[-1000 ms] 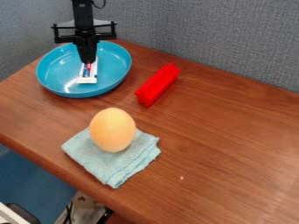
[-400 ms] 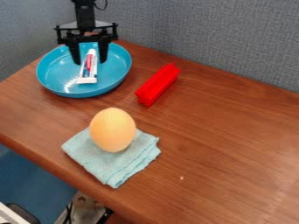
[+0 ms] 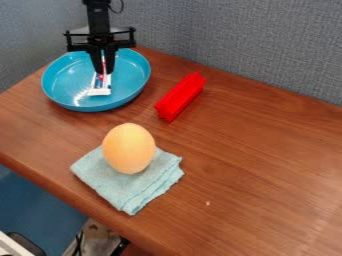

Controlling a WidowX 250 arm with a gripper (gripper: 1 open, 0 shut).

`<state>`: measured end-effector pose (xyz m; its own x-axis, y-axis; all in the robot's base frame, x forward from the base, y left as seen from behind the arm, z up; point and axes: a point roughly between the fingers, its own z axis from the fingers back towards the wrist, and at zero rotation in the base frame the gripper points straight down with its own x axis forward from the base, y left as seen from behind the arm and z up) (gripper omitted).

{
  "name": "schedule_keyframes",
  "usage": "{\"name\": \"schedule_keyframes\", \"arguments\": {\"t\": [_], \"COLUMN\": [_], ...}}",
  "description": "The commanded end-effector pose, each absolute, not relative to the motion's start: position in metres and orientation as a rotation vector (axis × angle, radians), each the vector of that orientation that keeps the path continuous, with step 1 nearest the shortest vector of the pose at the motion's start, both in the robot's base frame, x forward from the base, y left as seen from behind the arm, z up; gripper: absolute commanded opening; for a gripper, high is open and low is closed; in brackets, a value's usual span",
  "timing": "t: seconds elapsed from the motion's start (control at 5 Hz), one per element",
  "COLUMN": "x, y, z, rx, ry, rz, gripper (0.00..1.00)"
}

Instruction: Put the toothpaste on the blue plate

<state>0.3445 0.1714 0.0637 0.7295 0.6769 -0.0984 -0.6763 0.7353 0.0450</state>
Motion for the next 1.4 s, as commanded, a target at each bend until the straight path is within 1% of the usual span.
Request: {"name": "schedule_keyframes", "arguments": {"t": [0.0,0.2,0.4,0.6,0.8,1.0,1.2], "x": [0.353,0.355,0.356,0.357,0.358,0.36,0.359], "y": [0.176,0.177,0.178,0.179,0.18,0.181,0.182], "z": [0.08,0.077,0.076,0.074,0.073,0.071,0.07], "rx": [0.013,0.017,0.021,0.025,0.03,0.034,0.031], "ry": [0.048,0.046,0.044,0.041,0.04,0.039,0.044], "rz": [0.738,0.737,0.736,0.732,0.728,0.728,0.732], "gripper": [1.0,0.0,0.0,1.0,1.0,0.0,1.0]}}
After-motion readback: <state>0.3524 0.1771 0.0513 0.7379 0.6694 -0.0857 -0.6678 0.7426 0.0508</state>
